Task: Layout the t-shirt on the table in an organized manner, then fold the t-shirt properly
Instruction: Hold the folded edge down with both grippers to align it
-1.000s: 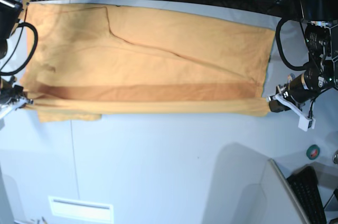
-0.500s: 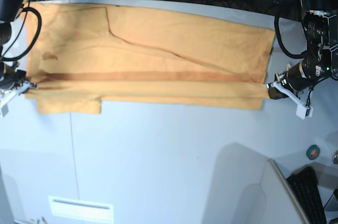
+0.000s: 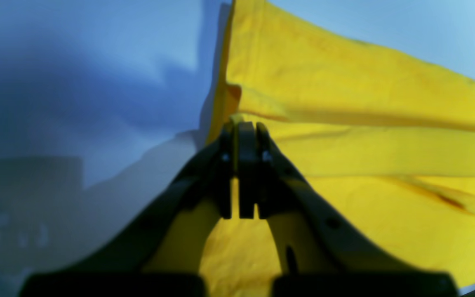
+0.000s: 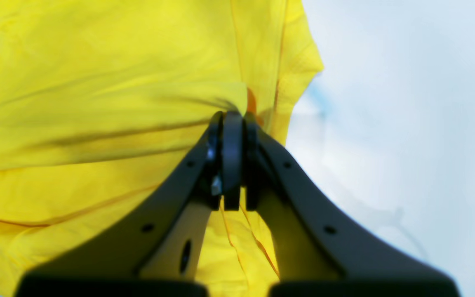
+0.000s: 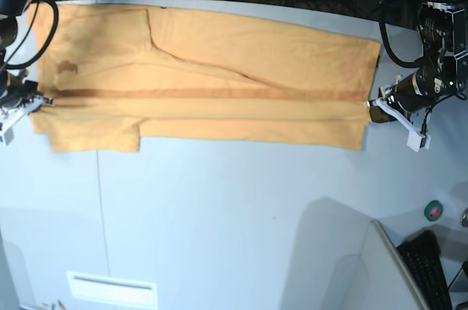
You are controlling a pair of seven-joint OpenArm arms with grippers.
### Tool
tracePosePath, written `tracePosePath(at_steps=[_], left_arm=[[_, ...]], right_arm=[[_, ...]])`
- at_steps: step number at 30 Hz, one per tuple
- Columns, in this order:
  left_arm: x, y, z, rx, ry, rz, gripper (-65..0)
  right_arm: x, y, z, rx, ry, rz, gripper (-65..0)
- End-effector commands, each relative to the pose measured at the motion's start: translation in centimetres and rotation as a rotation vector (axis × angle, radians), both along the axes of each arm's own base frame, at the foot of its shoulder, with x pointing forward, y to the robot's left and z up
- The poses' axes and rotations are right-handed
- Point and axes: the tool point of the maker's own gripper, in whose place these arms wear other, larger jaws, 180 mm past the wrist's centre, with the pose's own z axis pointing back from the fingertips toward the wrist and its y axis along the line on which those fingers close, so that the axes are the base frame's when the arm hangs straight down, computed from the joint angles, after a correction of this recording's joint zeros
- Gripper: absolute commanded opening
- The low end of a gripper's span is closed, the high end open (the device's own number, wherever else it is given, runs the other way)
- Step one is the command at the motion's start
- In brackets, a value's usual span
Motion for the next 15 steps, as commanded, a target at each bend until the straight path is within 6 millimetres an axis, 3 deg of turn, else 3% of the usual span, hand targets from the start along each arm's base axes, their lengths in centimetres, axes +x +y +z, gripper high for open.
tracePosePath(at_steps=[1,7,12,15], left_arm=[[1.2,0.6,1.5,0.014,-0.053,0.001,-65.0],[1.2,0.6,1.5,0.014,-0.053,0.001,-65.0],[1.3,0.7,1.6,0.016,-0.055,0.002,-65.0],[1.3,0.6,1.6,0.015,-0.054,0.001,-65.0]], right_arm=[[1.2,-1.2,1.4,-0.03,-0.045,-0.002,-65.0],[0.7,-1.1,1.2,-0.023,-0.013,0.001,-65.0],[1.4,-1.0,2.8,-0.049,-0.036,0.021,-65.0],[1.2,-0.5,2.8,-0.041,-0.022,0.027,-65.0]])
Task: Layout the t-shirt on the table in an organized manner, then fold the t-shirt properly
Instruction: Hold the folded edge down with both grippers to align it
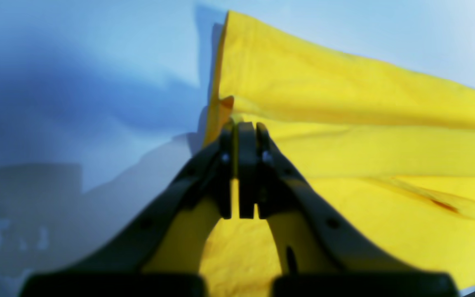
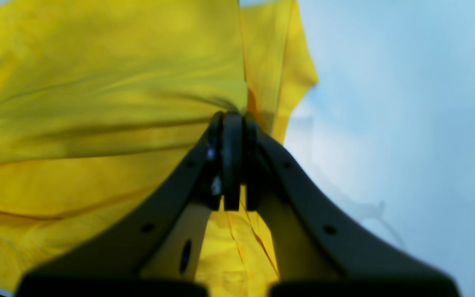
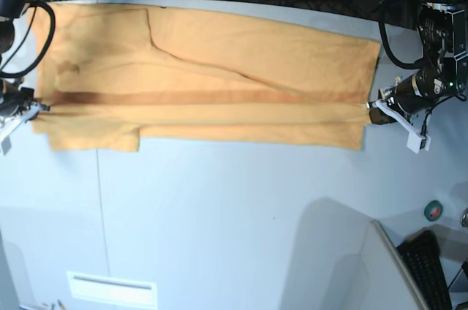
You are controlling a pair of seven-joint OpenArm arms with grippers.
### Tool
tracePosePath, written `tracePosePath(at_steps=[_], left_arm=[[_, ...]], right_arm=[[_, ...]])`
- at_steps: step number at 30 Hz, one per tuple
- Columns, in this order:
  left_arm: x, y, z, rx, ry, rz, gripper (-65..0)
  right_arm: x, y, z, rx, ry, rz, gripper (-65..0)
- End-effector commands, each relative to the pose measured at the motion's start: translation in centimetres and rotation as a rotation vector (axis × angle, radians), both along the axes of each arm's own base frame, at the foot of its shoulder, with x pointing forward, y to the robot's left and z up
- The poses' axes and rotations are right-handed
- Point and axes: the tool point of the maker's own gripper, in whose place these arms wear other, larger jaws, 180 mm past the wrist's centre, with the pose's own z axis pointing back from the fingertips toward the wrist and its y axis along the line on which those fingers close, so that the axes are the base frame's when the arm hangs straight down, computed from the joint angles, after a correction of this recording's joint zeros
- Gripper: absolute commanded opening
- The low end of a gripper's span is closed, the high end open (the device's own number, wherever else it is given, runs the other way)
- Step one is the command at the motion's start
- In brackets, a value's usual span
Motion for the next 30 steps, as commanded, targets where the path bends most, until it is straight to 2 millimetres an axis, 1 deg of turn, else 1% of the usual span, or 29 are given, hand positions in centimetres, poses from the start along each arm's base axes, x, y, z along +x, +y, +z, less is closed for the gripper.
tracePosePath(at_steps=[1,3,6,12,15,18,26,30], left_arm=[[1.2,0.7,1.4,0.017,-0.049,0.002,-65.0],[1.2,0.8,1.4,0.018,-0.049,0.002,-65.0],[1.1,0.8,1.4,0.019,-0.047,0.002,-65.0],[1.1,1.0,1.3,0.02,-0.046,0.005,-65.0],[1.1,1.0,1.3,0.02,-0.047,0.006,-65.0],[1.2,1.0,1.4,0.02,-0.048,0.005,-65.0],[1.3,1.0,1.4,0.021,-0.047,0.005,-65.0],[1.1,1.0,1.3,0.023,-0.042,0.004,-65.0]], right_arm=[[0.3,-0.7,0.8,-0.018,-0.01,-0.001,-65.0],[0.1,-0.7,0.6,-0.015,-0.005,-0.004,-65.0],[-0.3,0.0,0.1,-0.001,0.0,-0.003,-65.0],[-0.5,0.2,0.0,-0.001,0.001,-0.002,-65.0],[-0.8,-0.8,0.3,-0.001,-0.004,-0.038,-65.0],[-0.9,-1.3,0.4,-0.006,-0.007,-0.051,-65.0],[-1.8,-1.3,0.0,-0.007,0.01,-0.052,-65.0],[-1.8,-1.2,-0.1,-0.005,0.011,-0.05,-65.0]])
